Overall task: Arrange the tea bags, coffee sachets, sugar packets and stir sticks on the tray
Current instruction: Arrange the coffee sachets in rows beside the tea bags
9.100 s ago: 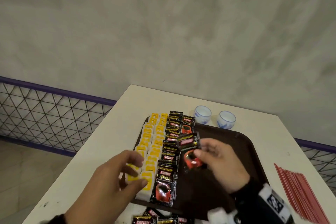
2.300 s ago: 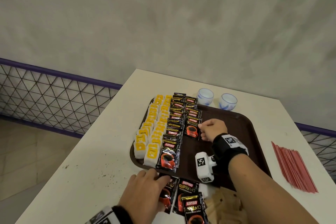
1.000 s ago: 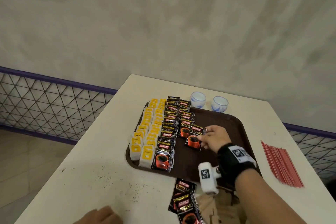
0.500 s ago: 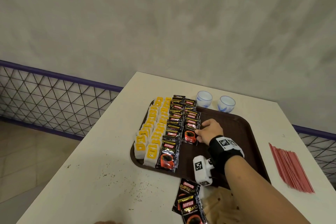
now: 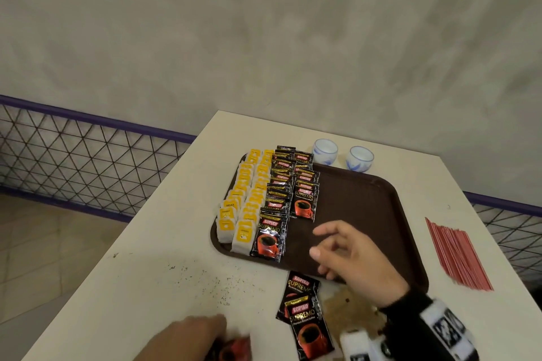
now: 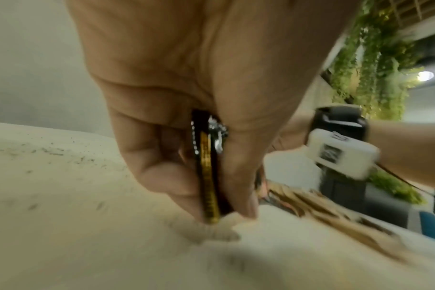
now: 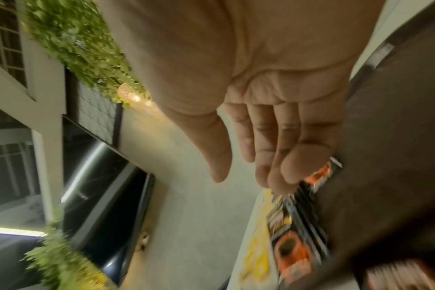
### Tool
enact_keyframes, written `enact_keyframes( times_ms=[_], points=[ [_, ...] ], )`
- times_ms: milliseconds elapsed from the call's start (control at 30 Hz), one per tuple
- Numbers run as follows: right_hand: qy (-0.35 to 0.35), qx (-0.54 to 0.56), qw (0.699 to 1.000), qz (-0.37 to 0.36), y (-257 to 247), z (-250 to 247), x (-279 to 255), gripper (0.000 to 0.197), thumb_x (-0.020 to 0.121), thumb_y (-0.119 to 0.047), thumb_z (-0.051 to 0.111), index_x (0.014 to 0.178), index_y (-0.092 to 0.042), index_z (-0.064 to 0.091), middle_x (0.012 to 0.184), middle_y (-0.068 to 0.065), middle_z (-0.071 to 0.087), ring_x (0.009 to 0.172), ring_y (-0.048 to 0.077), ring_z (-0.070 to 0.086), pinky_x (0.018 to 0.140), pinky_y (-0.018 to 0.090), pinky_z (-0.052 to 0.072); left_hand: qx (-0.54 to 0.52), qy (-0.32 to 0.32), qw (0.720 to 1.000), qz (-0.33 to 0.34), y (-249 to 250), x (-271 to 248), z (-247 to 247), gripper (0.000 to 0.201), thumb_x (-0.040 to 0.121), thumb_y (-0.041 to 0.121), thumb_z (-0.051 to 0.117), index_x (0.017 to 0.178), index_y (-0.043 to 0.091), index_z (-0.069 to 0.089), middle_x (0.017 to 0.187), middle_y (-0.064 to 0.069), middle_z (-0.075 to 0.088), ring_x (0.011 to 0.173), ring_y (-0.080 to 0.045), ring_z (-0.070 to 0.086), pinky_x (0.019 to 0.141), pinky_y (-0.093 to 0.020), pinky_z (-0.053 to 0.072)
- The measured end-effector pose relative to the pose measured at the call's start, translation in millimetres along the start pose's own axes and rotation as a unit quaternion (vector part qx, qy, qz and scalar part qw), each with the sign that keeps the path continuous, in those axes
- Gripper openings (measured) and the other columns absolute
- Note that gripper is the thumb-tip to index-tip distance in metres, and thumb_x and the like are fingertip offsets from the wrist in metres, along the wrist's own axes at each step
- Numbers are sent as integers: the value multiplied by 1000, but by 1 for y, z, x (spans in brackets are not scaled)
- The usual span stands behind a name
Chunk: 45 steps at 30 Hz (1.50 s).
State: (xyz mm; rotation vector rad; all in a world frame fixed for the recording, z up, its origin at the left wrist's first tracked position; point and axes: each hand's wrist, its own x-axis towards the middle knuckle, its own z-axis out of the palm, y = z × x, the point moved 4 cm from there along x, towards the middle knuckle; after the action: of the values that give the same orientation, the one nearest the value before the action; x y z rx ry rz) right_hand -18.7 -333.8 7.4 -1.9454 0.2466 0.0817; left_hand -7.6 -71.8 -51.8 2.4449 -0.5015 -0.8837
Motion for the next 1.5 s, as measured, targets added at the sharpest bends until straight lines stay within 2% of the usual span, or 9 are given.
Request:
enact_keyframes(
  times_ms=[100,233,367,533,767,900,1033,1133,1500],
  points=[
    [-62,-20,998,-13,-4,24,-32,30,83,-29,72,110,-33,59,94,-7,69,80,10,65,72,30,55,-67,-5,995,77,29,-4,-23,20,70,31,71,88,33,61,81,10,68,79,-3,64,75,-17,50],
    [-80,-17,996,-44,-23,40,-50,31,86,-33,69,113,-43,59,107,-17,65,86,7,64,80,29,56,-187,-5,964,187,67,-5,-44,24,69,15,81,88,23,68,83,-2,71,67,-17,66,55,-25,52],
    [-33,12,997,-65,-35,41,-52,36,86,-17,69,113,-39,58,96,-5,67,79,13,66,69,31,56,-229,-15,944,238,83,-2,-48,23,77,10,76,96,21,68,94,-3,69,72,-18,62,58,-23,51],
    [6,-23,998,-65,-34,32,-55,53,82,-16,70,117,-51,48,79,-4,66,79,18,66,79,38,56,-308,72,932,180,76,3,-57,32,75,0,73,96,21,61,81,-6,71,67,-14,60,59,-25,49],
    [29,-202,972,-116,-41,37,-54,21,86,-30,67,99,-47,67,101,-25,56,95,0,50,80,16,41,-109,101,959,242,83,-1,-64,27,81,12,70,87,37,59,63,17,60,68,0,56,62,-10,41],
    [-31,-141,988,-55,-33,34,-41,21,83,-18,71,79,-38,69,77,-18,64,67,-2,54,63,14,40,-126,149,945,261,90,-1,-69,29,78,14,74,95,36,65,76,11,65,75,-4,58,66,-12,45],
    [86,25,996,16,2,-6,-1,16,83,-1,69,81,-16,65,63,-2,63,55,9,57,54,23,44,-110,205,944,235,77,3,-66,31,79,28,73,101,42,57,92,22,64,87,-2,59,68,-13,47],
    [183,58,977,96,31,-32,43,12,85,3,64,84,-9,61,64,6,61,54,14,57,50,24,44,-97,175,960,196,67,6,-53,26,79,38,71,100,43,56,96,25,62,91,4,56,69,-13,44],
    [210,56,951,221,55,-13,122,15,85,7,61,83,-7,57,75,14,65,48,18,59,40,22,45,-82,160,972,152,46,8,-52,20,78,40,71,91,45,57,95,25,63,90,7,58,70,-16,49]
  ],
)
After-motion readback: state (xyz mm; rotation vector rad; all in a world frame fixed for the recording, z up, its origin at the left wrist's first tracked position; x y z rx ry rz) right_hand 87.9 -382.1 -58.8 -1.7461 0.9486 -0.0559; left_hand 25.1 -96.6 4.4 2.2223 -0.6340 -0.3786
